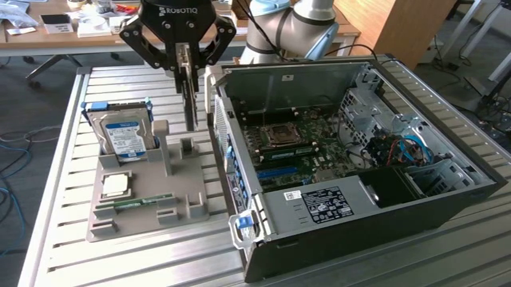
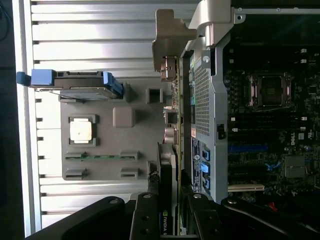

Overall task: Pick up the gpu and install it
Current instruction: 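Pick up the gpu and move the gpu toward the slot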

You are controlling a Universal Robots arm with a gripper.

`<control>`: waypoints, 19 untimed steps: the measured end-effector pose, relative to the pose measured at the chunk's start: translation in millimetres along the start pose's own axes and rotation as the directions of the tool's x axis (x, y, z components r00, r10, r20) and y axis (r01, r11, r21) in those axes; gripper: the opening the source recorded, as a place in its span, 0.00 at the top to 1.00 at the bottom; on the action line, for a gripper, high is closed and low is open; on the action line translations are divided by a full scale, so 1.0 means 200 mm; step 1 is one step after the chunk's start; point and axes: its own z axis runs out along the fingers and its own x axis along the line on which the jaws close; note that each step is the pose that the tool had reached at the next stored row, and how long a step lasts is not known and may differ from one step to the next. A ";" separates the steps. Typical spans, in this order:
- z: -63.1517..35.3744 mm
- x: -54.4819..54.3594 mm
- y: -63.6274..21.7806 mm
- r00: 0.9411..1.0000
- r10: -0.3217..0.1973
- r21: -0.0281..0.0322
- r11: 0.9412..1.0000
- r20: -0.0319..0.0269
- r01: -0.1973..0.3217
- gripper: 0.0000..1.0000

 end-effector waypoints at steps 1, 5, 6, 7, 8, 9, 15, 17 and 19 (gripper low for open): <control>0.000 0.00 0.000 1.000 0.000 0.000 1.000 0.000 0.000 0.73; 0.001 -0.03 0.001 1.000 0.000 0.000 1.000 0.000 0.000 0.73; 0.001 -0.04 0.002 1.000 0.000 0.000 1.000 0.000 0.000 0.73; 0.001 -0.05 0.002 1.000 0.000 0.000 1.000 0.000 0.000 0.73; 0.002 -0.06 0.003 1.000 0.000 0.000 1.000 0.000 0.000 0.73; 0.002 -0.07 0.004 1.000 0.000 0.000 1.000 0.000 0.000 0.73; 0.003 -0.11 0.006 1.000 0.000 0.000 1.000 0.000 0.000 0.73; 0.004 -0.13 0.006 1.000 0.000 0.000 1.000 0.000 0.000 0.73; 0.004 -0.14 0.007 1.000 0.000 0.000 1.000 0.000 0.000 0.73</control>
